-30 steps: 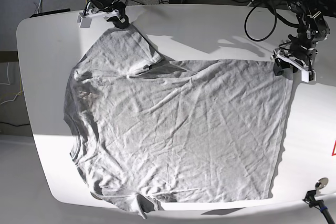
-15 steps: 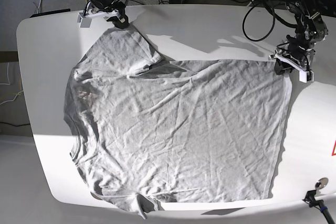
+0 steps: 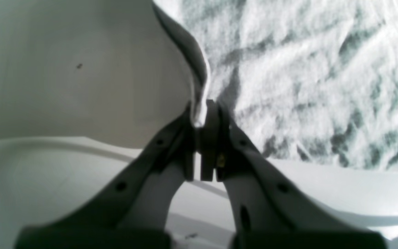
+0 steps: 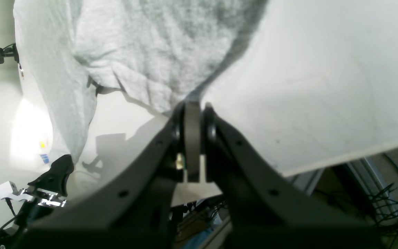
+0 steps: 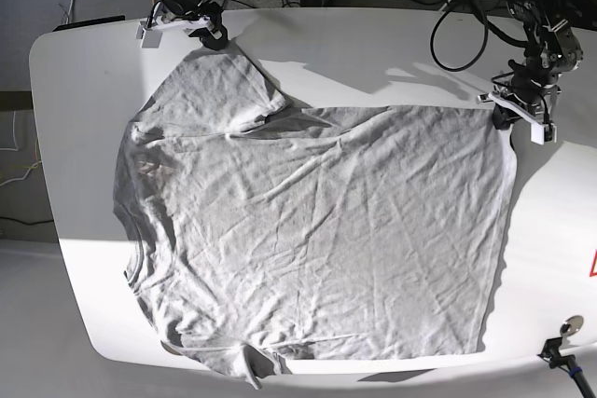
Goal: Fold the T-shirt properly
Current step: 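Grasp the shirt's shoulder edges with both grippers, then lift the shoulder edge and pull it toward the robot with both grippers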
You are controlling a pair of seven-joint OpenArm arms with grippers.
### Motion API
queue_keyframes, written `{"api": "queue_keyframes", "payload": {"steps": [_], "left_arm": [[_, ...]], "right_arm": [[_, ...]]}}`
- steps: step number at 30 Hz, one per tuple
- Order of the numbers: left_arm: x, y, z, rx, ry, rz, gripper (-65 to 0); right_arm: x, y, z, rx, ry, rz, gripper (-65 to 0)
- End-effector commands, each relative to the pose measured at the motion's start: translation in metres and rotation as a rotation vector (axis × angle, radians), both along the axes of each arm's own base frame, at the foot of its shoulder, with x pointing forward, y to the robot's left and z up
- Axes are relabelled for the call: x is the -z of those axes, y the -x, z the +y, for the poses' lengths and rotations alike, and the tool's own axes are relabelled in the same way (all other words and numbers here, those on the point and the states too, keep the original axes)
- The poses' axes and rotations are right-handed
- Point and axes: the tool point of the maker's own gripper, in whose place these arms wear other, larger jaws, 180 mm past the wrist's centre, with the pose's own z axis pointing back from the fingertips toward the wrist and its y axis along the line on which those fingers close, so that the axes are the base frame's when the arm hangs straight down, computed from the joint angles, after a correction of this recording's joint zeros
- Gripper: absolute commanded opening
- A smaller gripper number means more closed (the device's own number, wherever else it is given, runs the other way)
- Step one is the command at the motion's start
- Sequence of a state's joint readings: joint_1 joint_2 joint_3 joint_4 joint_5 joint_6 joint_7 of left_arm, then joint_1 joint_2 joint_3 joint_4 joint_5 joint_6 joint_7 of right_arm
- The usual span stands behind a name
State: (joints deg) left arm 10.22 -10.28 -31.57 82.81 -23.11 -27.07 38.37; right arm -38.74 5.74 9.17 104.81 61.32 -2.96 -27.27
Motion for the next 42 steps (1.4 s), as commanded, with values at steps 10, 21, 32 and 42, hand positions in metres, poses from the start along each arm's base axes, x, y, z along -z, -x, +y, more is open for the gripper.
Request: {"api": "queue_keyframes", "payload": {"steps": [10, 21, 32, 42], "left_arm": [[-0.005, 0.053, 0.020, 0.016, -0.090, 0.059, -65.0], [-0.033, 0.064, 0.016, 0.031, -0.104, 0.004, -65.0], [-0.056, 0.012, 0.016, 0.002, -0.047, -0.133, -65.0], [-0.079, -0.021, 0.018, -0.009, -0.040, -0.222, -65.0]], "right_arm": [[-0.020, 0.037, 0.003, -0.026, 0.007, 0.017, -65.0], [-0.040, 0.020, 0.007, -0.035, 0.003, -0.054, -65.0], [-0.074, -0.061, -0.002, -0.039, -0.049, -0.259, -65.0], [-0.080, -0.123, -0.016, -0.038, -0.032, -0.349, -65.0]]}}
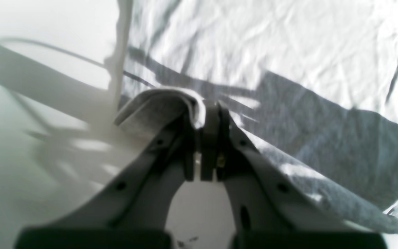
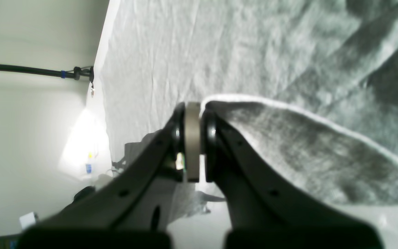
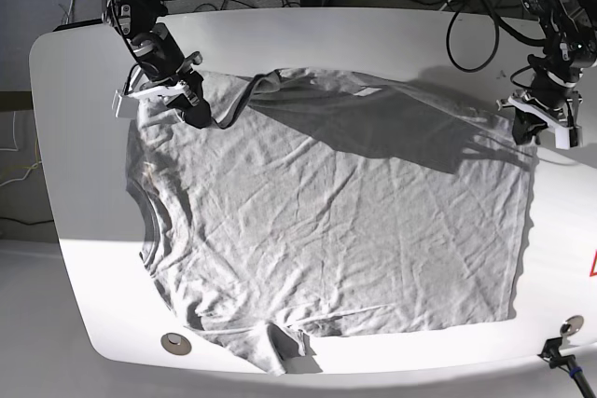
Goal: Fold the T-shirt properly
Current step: 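Lift the shoulder edge and pull it toward the robot with both grippers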
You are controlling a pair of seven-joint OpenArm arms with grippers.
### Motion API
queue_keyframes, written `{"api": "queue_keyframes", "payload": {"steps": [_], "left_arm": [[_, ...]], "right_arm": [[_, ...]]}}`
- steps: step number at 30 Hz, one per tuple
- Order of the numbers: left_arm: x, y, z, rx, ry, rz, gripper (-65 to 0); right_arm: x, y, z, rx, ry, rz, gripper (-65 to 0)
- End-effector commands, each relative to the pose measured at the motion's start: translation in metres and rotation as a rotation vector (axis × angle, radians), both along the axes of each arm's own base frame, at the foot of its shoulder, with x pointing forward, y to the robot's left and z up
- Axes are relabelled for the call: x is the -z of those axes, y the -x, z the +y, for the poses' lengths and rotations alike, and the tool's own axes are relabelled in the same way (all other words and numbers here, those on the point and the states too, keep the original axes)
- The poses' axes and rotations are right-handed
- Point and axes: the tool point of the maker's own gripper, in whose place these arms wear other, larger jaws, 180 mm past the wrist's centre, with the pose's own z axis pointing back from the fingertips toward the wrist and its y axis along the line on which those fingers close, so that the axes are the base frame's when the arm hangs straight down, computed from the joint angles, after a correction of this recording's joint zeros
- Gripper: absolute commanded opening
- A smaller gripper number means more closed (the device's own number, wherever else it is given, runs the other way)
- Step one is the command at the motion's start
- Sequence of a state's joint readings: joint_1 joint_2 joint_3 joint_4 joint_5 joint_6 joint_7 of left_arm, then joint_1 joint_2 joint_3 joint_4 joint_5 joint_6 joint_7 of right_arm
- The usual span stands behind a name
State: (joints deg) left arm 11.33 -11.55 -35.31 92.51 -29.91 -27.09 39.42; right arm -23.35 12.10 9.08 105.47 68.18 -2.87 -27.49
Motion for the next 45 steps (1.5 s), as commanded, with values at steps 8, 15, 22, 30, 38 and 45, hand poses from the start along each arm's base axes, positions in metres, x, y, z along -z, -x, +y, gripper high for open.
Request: {"api": "queue_keyframes", "payload": {"steps": [8, 15, 22, 30, 38, 45], "left_arm": [[-0.011, -0.035, 0.009, -0.017, 0.041, -0.029, -65.0], [-0.011, -0.058, 0.012, -0.037, 0.096, -0.048, -65.0], [-0.011, -0.061, 0.029, -0.072, 0.100, -0.047, -65.0], [-0.008, -0.063, 0.036, -0.094, 0.119, -0.044, -65.0], [-0.017, -0.073, 0.035, -0.090, 0.121, -0.070, -65.0], [-0.024, -0.080, 0.035, -0.089, 0.122, -0.090, -65.0]], "right_arm": [[-0.018, -0.074, -0.005, -0.024, -0.030, -0.110, -65.0], [-0.020, -0.116, -0.019, -0.018, -0.033, -0.111, -65.0], [-0.022, -0.143, -0.033, 0.004, -0.029, -0.110, -65.0], [-0.024, -0.158, -0.039, 0.002, -0.028, -0.125, -65.0], [-0.023, -0.160, -0.038, 0.003, -0.031, -0.122, -65.0], [-0.029, -0.166, -0.037, 0.003, -0.033, -0.137, -65.0]]}}
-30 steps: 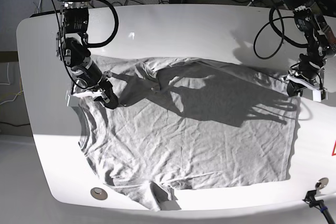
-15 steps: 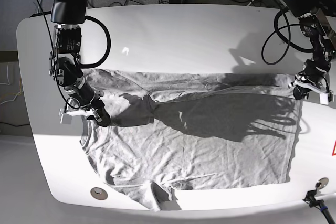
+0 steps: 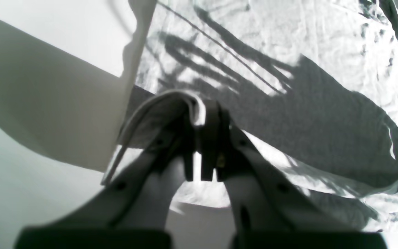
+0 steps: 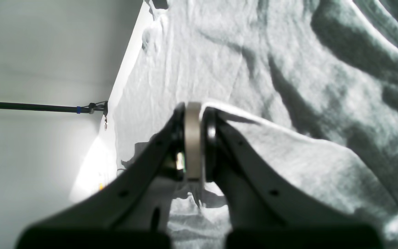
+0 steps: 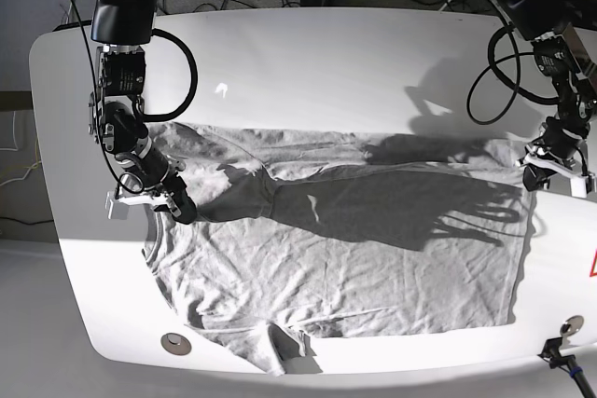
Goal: Fold the T-shirt properly
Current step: 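Lift the shoulder edge and pull it toward the robot with both grippers, then drag the held shoulder edge further toward the robot with both grippers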
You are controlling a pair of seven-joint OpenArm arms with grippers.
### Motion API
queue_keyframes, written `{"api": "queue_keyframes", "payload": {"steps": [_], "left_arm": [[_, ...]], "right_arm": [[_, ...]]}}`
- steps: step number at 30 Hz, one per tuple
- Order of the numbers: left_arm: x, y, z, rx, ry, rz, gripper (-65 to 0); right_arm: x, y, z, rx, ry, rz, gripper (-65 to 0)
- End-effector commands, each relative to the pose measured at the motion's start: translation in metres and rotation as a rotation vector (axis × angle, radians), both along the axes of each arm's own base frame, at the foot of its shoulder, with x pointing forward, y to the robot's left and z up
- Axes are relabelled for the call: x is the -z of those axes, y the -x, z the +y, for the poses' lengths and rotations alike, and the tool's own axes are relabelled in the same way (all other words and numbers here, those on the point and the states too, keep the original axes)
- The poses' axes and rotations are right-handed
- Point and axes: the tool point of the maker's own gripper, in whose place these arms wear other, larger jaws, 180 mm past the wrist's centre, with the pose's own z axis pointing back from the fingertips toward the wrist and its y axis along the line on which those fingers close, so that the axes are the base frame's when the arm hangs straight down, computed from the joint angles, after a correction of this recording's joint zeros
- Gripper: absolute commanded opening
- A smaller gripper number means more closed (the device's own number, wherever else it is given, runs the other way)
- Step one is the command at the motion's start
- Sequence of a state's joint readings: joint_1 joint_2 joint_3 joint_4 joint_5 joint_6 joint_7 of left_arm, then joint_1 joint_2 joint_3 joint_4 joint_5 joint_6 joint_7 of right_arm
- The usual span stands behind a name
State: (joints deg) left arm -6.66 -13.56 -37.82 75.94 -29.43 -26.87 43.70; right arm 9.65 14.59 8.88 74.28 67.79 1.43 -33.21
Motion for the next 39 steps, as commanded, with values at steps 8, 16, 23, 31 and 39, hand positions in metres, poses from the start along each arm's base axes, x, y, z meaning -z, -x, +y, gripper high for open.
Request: {"api": "queue_keyframes", "payload": {"steps": [8, 16, 23, 31, 39], "left_arm": [[-0.015, -0.016, 0.025, -0.027, -0.004, -0.037, -58.7], [-0.054, -0.034, 0.068, -0.062, -0.057, -0.086, -9.1], [-0.059, -0.003, 0.066, -0.013, -0.193, -0.057, -7.8], [-0.046, 0.023, 0.004, 0.210, -0.366, -0.034, -7.9], [-0.044, 0.025, -0.008, 0.296, -0.522, -0.065, -7.9]], "right_arm": [[-0.008, -0.021, -0.010, 0.032, -0.019, -0.017, -50.4], [-0.024, -0.018, 0.000, -0.035, -0.010, -0.047, -9.3], [-0.041, 0.010, -0.012, -0.114, 0.150, -0.073, -9.4], [-0.029, 0.063, -0.035, -0.202, 0.636, -0.022, -9.4], [0.002, 0.106, -0.042, -0.302, 0.857, 0.049, -9.4]]}}
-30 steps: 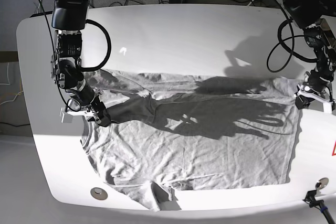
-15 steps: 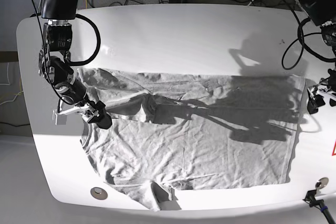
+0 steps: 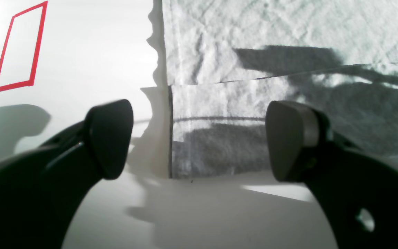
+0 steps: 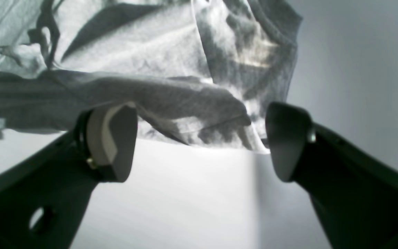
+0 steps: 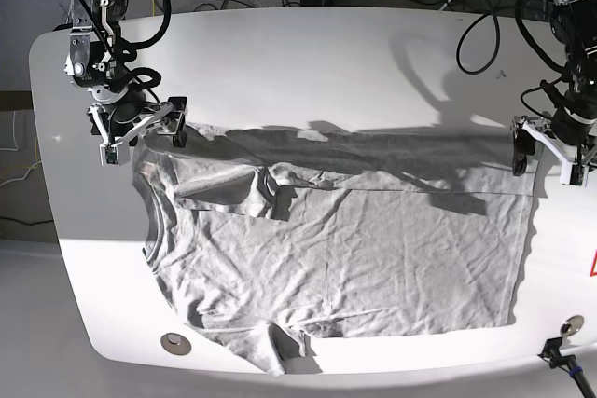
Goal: Fold the T-shirt properly
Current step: 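Drag the held shoulder edge further toward the robot with both grippers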
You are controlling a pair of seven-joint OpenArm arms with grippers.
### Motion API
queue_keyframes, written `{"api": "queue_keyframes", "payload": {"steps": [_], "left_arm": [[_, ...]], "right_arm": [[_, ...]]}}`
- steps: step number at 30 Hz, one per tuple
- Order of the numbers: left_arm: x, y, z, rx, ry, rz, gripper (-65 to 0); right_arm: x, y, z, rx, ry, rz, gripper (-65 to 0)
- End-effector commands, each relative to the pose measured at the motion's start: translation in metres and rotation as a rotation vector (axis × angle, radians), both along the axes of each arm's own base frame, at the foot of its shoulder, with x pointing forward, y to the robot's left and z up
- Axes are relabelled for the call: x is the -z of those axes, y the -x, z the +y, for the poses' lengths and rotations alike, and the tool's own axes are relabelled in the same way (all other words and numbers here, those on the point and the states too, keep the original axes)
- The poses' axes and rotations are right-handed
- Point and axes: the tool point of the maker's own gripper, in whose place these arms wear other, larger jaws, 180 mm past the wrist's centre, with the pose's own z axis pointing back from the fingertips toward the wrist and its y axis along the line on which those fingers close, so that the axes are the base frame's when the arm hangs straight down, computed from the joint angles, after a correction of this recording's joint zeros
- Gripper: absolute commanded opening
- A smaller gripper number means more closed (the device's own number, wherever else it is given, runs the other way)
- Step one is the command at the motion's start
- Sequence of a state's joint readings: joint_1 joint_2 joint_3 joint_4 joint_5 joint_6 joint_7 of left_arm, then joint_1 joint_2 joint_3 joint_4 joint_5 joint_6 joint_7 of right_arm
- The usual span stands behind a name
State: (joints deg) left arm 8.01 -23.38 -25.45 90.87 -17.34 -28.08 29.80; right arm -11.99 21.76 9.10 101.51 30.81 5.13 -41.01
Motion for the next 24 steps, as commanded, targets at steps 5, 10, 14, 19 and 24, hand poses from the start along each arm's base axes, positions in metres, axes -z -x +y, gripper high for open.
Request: {"api": "queue_keyframes", "payload": {"steps": [5, 10, 14, 19, 24], "left_arm": [[-0.006, 0.003, -0.011, 0.106, -0.016, -0.017, -7.9], [-0.003, 0.007, -0.012, 0.108, -0.014, -0.007, -7.9], [0.001, 0.012, -0.013, 0.111, -0.016, 0.006, -7.9], [0.003, 0.013, -0.011, 0.107, -0.014, 0.010, -7.9], [-0.001, 0.012, -0.002, 0.079, -0.019, 0.002, -7.9]], "right_arm": [[0.005, -0.005, -0.013, -0.032, 0.100, -0.050, -9.4], [0.030, -0.003, -0.034, 0.022, 0.063, -0.037, -9.4], [0.036, -0.006, -0.045, 0.031, 0.045, -0.043, -9.4], [0.035, -0.008, -0.044, 0.027, 0.044, -0.050, -24.3], [0.038, -0.005, -0.041, 0.024, 0.037, -0.041, -54.1]]}}
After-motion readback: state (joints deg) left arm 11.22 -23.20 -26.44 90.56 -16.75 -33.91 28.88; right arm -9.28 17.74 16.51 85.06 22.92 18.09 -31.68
